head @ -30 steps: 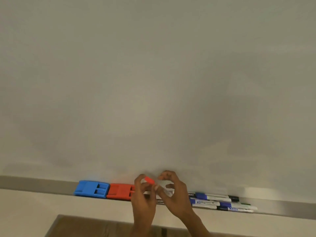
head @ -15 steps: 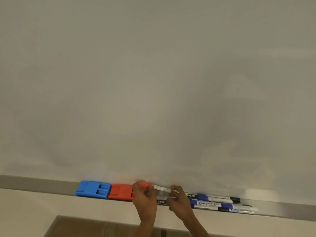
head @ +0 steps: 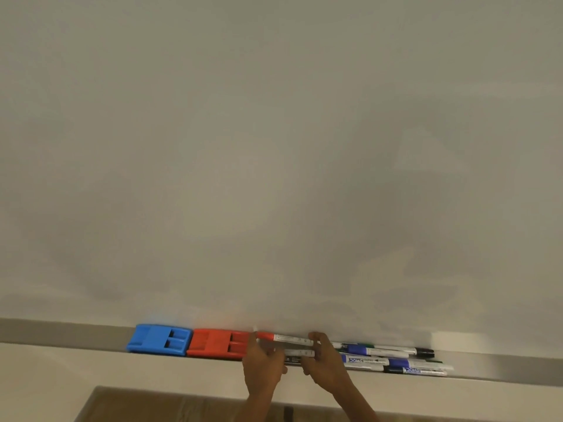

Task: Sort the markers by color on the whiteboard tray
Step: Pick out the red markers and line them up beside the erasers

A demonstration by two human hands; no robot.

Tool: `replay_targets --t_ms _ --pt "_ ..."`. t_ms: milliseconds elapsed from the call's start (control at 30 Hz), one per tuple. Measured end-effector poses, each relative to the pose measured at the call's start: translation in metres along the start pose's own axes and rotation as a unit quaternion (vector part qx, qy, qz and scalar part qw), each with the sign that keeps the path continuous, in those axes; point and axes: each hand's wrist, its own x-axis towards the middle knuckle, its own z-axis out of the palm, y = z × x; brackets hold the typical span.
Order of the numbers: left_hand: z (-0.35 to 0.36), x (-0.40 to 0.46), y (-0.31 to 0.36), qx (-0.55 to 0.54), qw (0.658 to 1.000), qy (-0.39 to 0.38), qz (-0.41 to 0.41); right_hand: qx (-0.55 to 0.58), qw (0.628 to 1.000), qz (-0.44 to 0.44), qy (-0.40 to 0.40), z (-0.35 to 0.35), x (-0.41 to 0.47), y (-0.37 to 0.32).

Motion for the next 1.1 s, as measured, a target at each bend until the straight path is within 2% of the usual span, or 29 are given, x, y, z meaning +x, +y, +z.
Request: replay_targets --t_ms 233,467,733,833,1100 --pt "-0.001 0.006 0.002 0.052 0.994 -0.067 -0.064 -0.076 0.997 -0.016 0.002 -0.001 0.003 0.007" --pt "-0.004 0.011 -0.004 0.103 0.99 -0.078 -0.059 -0.135 0.991 -0.005 -0.009 0.003 0.005 0.01" --pt "-0.001 0.004 -0.007 0.171 0.984 -0.038 -0.008 -0.177 0.984 0.002 -0.005 0.005 0.001 0.008" --pt "0.001 -0.006 0.006 0.184 0.982 -0.022 0.026 -0.167 0.986 0.004 0.028 0.006 0.0 0.01" --pt "0.011 -0.016 0.02 0.189 0.972 -0.072 0.121 -0.135 0.98 0.035 0.14 -0.011 -0.024 0.013"
